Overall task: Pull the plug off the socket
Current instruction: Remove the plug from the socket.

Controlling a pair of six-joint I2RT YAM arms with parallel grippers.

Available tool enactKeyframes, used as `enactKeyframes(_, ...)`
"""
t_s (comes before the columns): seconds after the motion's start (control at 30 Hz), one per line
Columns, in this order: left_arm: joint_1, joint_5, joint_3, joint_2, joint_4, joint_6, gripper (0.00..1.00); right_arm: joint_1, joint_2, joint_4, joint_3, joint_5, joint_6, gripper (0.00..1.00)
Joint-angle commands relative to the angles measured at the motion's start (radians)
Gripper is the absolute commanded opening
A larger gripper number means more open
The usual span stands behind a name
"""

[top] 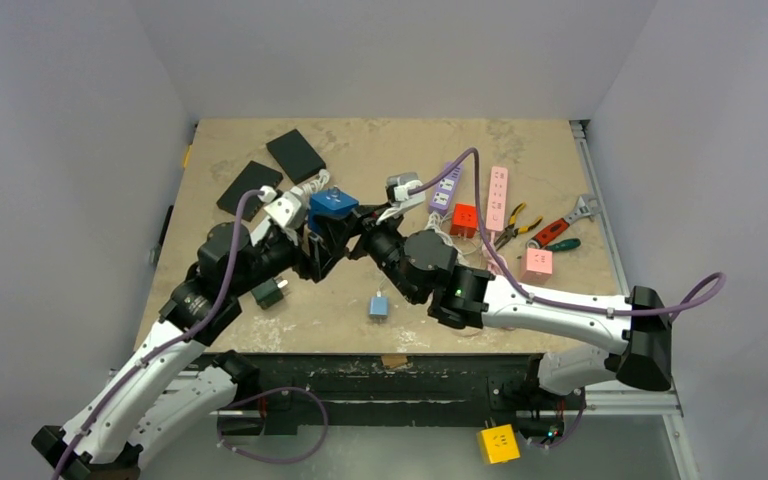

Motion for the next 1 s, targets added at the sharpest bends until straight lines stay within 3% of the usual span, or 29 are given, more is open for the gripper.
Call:
enactKeyframes(0.0,0.004,-0.06,0.051,-0.006,0.037,0.039,0.0,0.043,-0.046,0.043,0.008,-0.059,0.028,0.03)
enactKeyframes(0.1,0.009,-0.043,0.055,-0.022,0.028,0.084,0.0,0.043,-0.087,-0.02,-0.014,-0.077,0.044,0.31)
enactKeyframes(0.23,0.01,0.014,0.058,-0.048,0.018,0.25,0.0,0.042,-0.175,-0.161,-0.043,-0.13,0.08,0.84)
enactKeyframes(0.3,0.01,0.061,0.062,-0.055,0.002,0.375,0.0,0.039,-0.216,-0.239,-0.046,-0.142,0.078,0.95)
enactKeyframes(0.4,0.01,0.147,0.066,-0.07,-0.038,0.573,0.0,0.028,-0.277,-0.338,-0.039,-0.189,0.069,0.98)
enactKeyframes(0.57,0.009,0.282,0.115,-0.089,-0.24,0.909,0.0,-0.019,-0.329,-0.511,0.044,-0.311,0.018,0.99)
enactKeyframes(0.7,0.007,0.332,0.127,-0.115,-0.336,1.114,0.0,-0.133,-0.322,-0.624,0.108,-0.525,0.016,0.99)
enactKeyframes(0.83,0.006,0.326,0.169,-0.097,-0.417,1.229,0.0,-0.17,-0.285,-0.679,0.147,-0.656,0.022,0.99)
enactKeyframes(0.97,0.007,0.299,0.228,-0.039,-0.472,1.232,0.0,-0.17,-0.215,-0.716,0.18,-0.724,0.009,0.99)
